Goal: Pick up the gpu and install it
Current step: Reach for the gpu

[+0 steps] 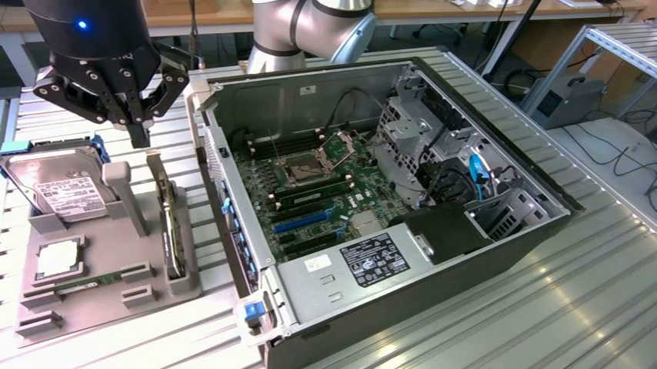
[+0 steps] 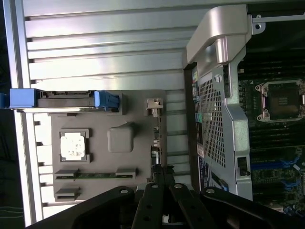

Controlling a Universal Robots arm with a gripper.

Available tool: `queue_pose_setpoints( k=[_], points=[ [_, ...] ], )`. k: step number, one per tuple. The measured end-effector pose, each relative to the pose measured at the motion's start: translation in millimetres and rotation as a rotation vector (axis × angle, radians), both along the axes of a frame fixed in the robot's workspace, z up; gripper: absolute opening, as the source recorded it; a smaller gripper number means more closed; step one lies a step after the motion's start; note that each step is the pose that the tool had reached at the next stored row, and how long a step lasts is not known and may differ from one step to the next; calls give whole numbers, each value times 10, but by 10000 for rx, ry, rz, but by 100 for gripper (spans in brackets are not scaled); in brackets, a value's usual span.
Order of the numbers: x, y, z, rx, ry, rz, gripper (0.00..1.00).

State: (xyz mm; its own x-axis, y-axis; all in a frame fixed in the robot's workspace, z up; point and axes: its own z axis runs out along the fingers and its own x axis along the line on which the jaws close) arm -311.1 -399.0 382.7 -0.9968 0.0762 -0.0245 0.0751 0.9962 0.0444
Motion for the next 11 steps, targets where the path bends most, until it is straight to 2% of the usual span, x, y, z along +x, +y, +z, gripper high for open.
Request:
queue_pose_setpoints(
  k=[11],
  points=[
    [-24, 0, -3, 0, 0, 0, 11]
  ],
)
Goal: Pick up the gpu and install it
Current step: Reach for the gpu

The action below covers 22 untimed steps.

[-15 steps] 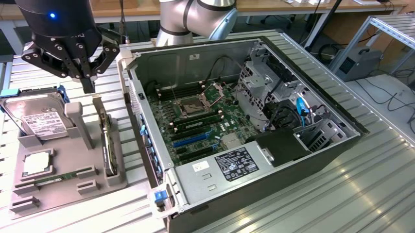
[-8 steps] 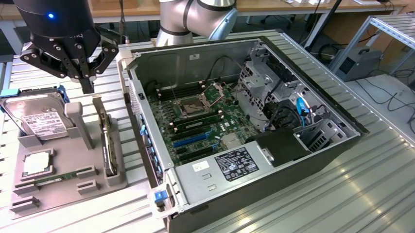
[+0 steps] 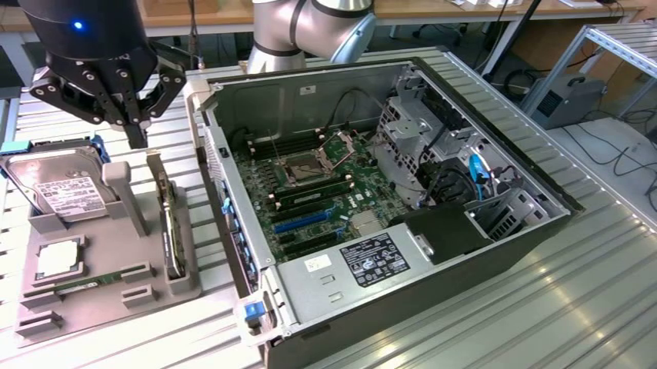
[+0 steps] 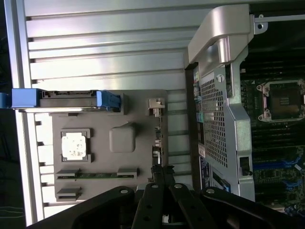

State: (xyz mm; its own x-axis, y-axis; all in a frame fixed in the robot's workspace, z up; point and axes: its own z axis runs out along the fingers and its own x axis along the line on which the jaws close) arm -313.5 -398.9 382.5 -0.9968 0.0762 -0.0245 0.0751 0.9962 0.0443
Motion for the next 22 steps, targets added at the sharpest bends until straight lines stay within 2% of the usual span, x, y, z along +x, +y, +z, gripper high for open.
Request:
queue_pose_setpoints(
  k=[22],
  points=[
    [-63, 0, -7, 0, 0, 0, 11]
  ],
)
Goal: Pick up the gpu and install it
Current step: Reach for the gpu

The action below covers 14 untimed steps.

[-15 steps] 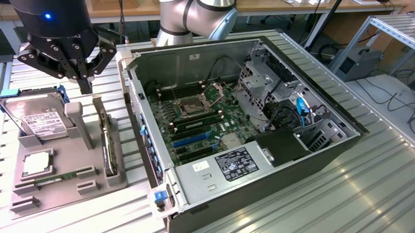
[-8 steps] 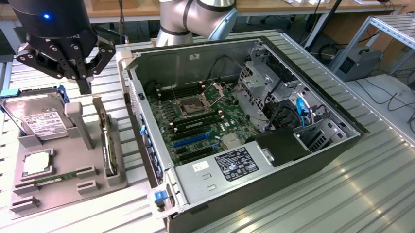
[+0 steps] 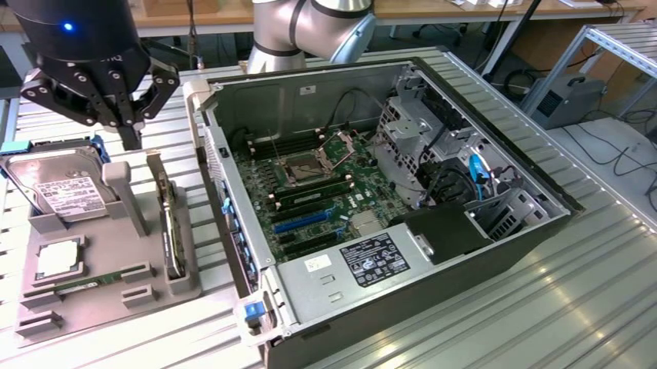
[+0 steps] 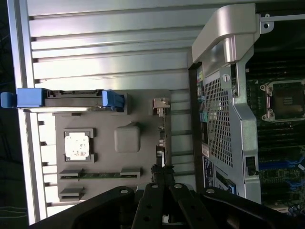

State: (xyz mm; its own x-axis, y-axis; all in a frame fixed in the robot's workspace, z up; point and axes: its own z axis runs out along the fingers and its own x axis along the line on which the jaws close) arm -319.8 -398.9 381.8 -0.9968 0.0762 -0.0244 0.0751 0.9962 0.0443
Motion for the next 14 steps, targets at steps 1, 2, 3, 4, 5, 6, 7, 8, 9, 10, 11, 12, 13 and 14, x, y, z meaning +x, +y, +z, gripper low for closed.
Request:
queue_pose_setpoints(
  k=[1, 2, 3, 4, 5, 6, 7, 8, 9, 10, 11, 12, 13, 14],
  points=[
    [-3, 0, 0, 0, 0, 0, 11],
    [-7, 0, -1, 0, -1, 0, 11],
    [-9, 0, -1, 0, 0, 1, 11],
    [-10, 0, -1, 0, 0, 1, 11],
    [-10, 0, -1, 0, 0, 0, 11],
    [-11, 0, -1, 0, 0, 0, 11],
    [-11, 0, -1, 0, 0, 0, 11],
    [-11, -2, -1, 0, 0, 0, 11],
    [-12, -8, -1, 0, 1, 0, 11],
    [-11, -14, 0, 0, 1, 0, 11],
    [-11, -19, -1, 0, 0, 0, 11],
    [-11, -25, -1, 0, 0, 0, 11],
    [-11, -31, -1, 0, 0, 0, 11],
    [-11, -36, -1, 0, 0, 0, 11]
  ],
)
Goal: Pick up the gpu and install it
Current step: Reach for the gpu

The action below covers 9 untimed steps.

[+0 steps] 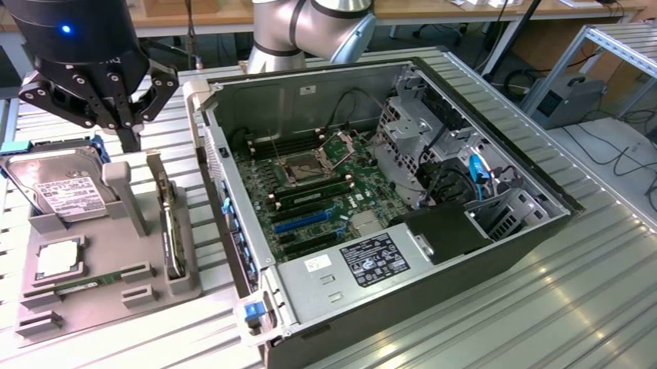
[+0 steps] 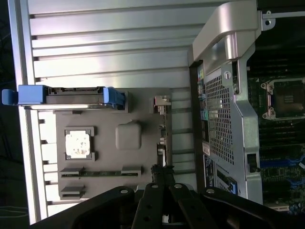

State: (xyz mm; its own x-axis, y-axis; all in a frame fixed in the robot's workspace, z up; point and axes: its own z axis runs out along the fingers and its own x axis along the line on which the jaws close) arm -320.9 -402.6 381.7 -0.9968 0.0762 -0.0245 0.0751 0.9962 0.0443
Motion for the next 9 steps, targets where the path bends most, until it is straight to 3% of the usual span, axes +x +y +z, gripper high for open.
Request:
queue_pose_setpoints(
  k=[9],
  points=[
    [0, -50, 0, 0, 1, -1, 11]
  ],
)
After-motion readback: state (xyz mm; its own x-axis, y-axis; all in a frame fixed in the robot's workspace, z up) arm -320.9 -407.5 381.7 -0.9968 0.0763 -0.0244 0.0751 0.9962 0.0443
